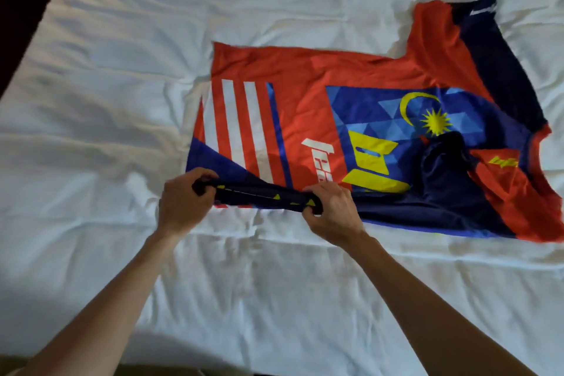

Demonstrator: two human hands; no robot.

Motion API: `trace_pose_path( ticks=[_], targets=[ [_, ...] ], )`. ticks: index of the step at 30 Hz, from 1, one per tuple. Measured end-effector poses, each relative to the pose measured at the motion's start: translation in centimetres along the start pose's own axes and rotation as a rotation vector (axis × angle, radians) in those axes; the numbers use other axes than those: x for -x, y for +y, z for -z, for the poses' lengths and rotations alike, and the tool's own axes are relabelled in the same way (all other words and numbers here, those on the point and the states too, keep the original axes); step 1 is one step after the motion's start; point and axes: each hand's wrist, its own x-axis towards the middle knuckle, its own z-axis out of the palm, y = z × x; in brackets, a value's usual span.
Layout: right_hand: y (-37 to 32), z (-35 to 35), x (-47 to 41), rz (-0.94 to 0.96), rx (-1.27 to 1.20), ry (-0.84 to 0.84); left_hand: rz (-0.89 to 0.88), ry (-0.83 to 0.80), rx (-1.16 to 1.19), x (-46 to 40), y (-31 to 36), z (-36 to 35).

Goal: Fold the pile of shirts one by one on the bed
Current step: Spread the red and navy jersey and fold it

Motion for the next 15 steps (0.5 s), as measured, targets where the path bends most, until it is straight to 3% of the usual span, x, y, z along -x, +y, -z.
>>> trace_pose_path(
  ticks=[2, 5, 8, 11, 15],
  targets=[
    [-0.1, 0.6, -0.5, -0.075, -0.007, -0.069, 0.08, 0.024, 0.109, -1.5, -0.5, 0.4],
    [-0.1, 1.2, -1.5, -0.157, -0.045, -0.149, 0.277, -0.063, 0.164, -2.6, -2.1, 0.7],
    [-0.1, 1.2, -2.5, -0.209, -0.125, -0.135, 0.359, -0.125, 0.301, -2.5, -3.6, 0.7],
    [-0.2, 1.2, -3.6, -0.191, -0.153, -0.051, 0.42, -0.044, 0.526, -2.4, -4.1, 0.6],
    [-0.8, 1.8, -4.7, -0.196, -0.242, 0.223, 0.415, 0.142, 0.804, -3.3, -3.5, 0.6]
  ],
)
